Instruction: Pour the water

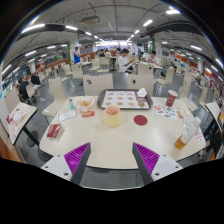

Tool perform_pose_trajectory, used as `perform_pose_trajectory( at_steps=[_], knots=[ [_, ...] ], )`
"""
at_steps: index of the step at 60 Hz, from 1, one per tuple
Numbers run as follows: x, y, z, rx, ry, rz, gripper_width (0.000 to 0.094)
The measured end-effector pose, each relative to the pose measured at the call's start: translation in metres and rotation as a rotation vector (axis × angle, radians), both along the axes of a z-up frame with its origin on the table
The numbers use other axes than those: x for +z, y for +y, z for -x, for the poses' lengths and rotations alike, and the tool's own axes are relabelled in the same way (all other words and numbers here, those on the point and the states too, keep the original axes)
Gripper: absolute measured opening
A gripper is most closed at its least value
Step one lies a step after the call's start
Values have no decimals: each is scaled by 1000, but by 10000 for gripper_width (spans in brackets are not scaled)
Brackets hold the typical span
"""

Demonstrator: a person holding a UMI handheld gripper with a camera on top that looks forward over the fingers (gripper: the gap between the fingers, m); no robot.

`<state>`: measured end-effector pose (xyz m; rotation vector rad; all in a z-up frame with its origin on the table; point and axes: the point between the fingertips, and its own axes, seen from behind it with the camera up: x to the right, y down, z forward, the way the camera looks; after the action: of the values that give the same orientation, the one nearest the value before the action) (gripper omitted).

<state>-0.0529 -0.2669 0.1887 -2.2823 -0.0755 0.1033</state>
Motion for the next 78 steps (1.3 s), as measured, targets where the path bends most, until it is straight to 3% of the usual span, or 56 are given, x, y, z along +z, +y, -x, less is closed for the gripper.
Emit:
perform_pose_trajectory(
  at_steps=[7, 27, 33, 43, 61, 66, 73, 78],
  knots=[
    [-3, -2, -22, -25, -16, -6, 846],
    [-64, -32, -207, -108, -100, -5, 851],
    [-79, -34, -269, -164, -116, -14, 854],
    [-92, -2, -351, -228, -93, -91, 849],
    [-119, 95, -385, -162, -43, -203, 836],
    [-126, 111, -385, -155, -38, -214, 785],
    [-128, 124, -386, -153, -35, -242, 563],
    [-127, 127, -387, -161, -45, -251, 519]
  ],
)
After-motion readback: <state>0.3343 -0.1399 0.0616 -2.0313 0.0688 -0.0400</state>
